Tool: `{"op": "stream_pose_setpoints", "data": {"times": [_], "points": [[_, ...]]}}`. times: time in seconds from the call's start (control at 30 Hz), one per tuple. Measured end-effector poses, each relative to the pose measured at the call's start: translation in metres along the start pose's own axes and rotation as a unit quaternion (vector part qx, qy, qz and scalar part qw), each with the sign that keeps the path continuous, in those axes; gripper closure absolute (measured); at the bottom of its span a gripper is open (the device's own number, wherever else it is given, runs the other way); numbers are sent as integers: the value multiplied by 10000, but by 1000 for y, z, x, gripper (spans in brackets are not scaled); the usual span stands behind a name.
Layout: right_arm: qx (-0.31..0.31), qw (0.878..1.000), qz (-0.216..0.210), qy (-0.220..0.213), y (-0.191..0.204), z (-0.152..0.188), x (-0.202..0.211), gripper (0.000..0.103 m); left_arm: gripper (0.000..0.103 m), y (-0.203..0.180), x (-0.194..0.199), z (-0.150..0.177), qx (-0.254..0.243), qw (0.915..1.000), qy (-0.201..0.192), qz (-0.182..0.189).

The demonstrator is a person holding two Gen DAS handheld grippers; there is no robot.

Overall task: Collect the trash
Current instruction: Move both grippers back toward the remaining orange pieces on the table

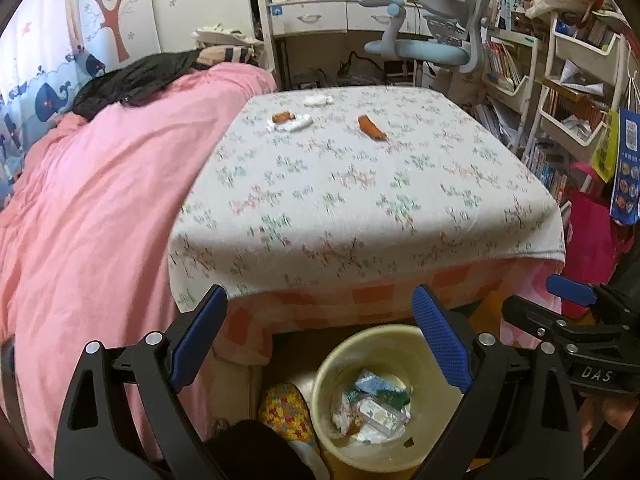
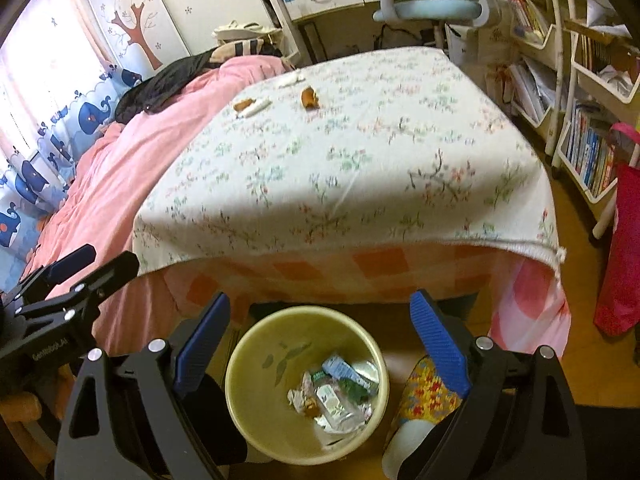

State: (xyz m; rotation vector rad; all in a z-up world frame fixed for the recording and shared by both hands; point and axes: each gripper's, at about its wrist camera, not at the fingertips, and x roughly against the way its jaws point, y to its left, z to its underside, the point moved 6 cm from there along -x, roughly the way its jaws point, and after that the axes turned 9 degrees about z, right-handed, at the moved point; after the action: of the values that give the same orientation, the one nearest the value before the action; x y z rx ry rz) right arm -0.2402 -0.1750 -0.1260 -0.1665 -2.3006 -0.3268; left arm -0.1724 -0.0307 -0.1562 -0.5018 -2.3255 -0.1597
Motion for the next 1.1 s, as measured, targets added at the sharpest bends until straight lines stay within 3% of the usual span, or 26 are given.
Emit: {"op": "stream_pose_setpoints", "data": {"times": [0.4,0.7,1.1], "points": [[314,9984,-55,-465,19,-53,6,12,11,23,-3,-53,4,9994,-317,-163],[571,9960,-18,-691,29,-99,-1,12,10,53,-22,-84,301,9983,-425,-267],[573,9966,-48,-595,28,-133,-38,12,10,88,-57,-125,584,9961,-500,-431]]}}
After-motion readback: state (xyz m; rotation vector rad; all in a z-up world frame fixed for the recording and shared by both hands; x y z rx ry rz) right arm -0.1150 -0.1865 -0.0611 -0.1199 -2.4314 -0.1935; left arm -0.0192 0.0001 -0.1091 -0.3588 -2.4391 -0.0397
